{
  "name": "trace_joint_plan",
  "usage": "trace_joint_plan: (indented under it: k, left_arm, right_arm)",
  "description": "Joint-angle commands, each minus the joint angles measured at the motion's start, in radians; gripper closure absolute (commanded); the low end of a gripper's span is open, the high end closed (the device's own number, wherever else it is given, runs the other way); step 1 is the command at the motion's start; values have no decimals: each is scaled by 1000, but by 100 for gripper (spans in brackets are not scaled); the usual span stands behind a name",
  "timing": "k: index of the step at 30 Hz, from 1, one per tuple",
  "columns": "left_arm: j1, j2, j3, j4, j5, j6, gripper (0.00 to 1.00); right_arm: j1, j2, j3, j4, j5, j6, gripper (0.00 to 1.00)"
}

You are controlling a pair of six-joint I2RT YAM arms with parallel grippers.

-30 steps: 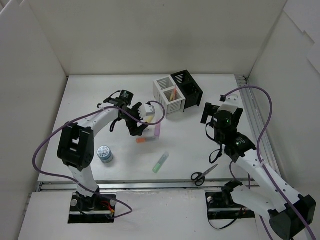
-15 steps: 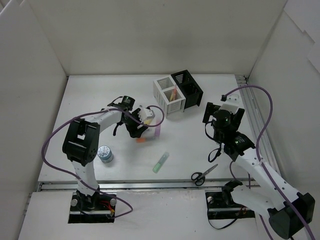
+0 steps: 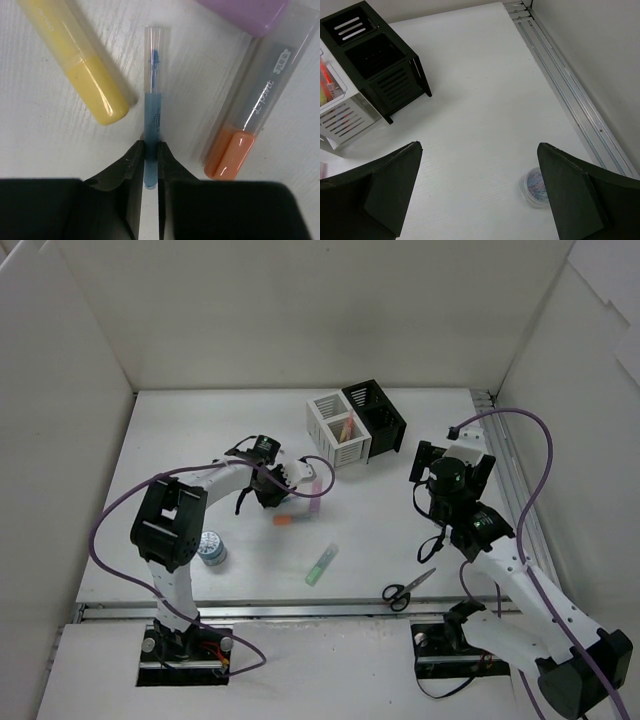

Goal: Sort the stationery into containers
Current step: Pick up the pen from the center of the board, then place the pen in the storage box.

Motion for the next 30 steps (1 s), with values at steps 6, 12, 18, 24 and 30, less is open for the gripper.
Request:
trace_joint_plan:
  k: [6, 12, 18, 24, 30]
  left_arm:
    - [-18, -51, -46, 0, 10, 97, 100]
    - [-18, -117, -35, -36, 67, 120, 100]
    - [-8, -247, -5, -27, 67, 85, 100]
    - [1, -331, 69, 6, 137, 5, 100]
    - [12, -387, 126, 257, 208, -222, 100]
  right_arm:
    - [-5, -30, 45, 6, 82, -11, 2]
    - [-5, -50, 44, 3, 33, -17, 2]
    - [-2, -40, 74, -8, -91, -20, 2]
    - [3, -49, 71, -2, -278, -8, 2]
    - [21, -55, 47, 88, -370, -5, 2]
